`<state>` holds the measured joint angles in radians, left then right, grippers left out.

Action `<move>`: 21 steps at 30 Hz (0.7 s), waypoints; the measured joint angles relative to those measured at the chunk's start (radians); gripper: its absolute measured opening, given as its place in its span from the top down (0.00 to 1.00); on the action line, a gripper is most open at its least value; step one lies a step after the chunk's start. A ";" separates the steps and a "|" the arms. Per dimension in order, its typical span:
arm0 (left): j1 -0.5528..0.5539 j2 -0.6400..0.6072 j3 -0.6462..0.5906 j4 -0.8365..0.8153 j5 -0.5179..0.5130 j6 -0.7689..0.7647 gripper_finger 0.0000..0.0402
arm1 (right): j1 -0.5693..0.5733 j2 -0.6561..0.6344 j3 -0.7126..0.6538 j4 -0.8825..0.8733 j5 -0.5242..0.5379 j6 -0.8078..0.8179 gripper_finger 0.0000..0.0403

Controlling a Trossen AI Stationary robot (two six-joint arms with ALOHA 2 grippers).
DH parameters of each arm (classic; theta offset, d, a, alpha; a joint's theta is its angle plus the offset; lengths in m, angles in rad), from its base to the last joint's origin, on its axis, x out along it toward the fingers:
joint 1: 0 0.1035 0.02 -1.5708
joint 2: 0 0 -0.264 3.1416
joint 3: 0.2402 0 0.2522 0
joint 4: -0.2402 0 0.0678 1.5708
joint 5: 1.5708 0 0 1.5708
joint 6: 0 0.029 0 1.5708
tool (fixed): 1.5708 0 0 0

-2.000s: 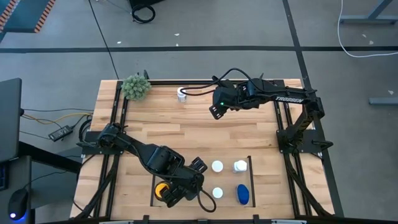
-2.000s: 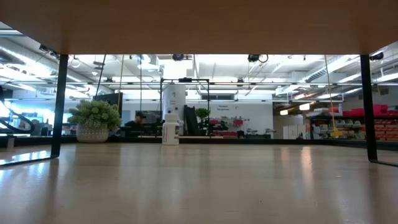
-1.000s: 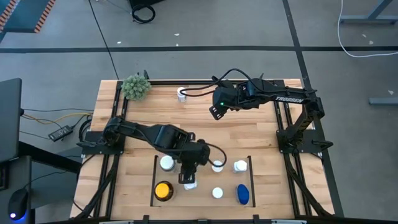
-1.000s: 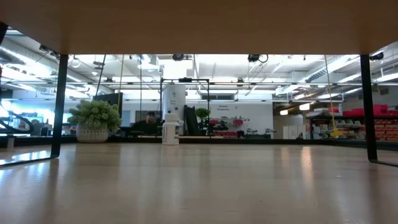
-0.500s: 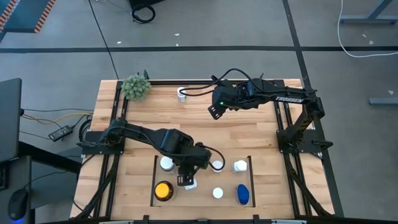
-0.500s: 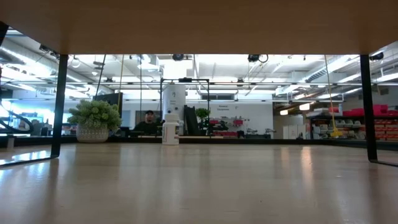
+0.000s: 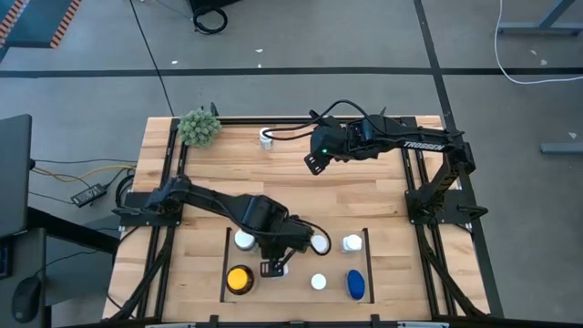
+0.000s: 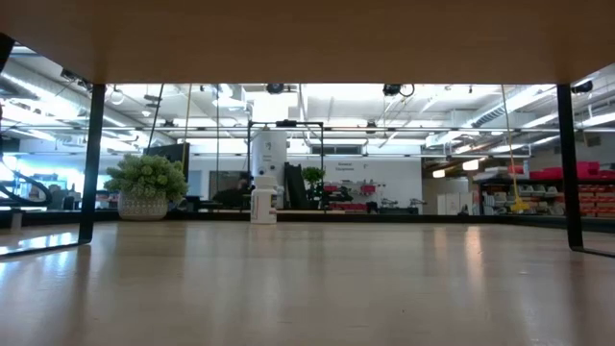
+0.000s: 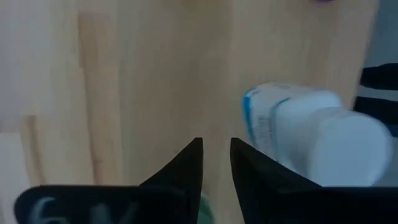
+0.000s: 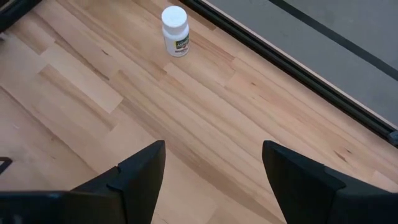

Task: Pick and place medicine bottles onto shelf by color
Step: Put the white blue pill bottle on the shelf

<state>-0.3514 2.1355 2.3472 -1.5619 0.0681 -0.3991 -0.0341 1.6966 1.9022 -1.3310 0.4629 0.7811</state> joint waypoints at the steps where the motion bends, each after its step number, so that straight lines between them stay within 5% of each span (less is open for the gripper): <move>1: -0.001 0.003 0.002 0.008 0.010 0.000 0.79 | 0.000 0.000 0.000 0.000 0.000 0.000 0.32; 21: -0.045 0.029 0.001 0.104 0.071 0.000 0.82 | 0.000 0.000 0.000 0.004 0.000 0.000 0.32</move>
<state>-0.3960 2.1647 2.3486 -1.4578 0.1391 -0.3988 -0.0341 1.6966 1.9022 -1.3273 0.4629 0.7807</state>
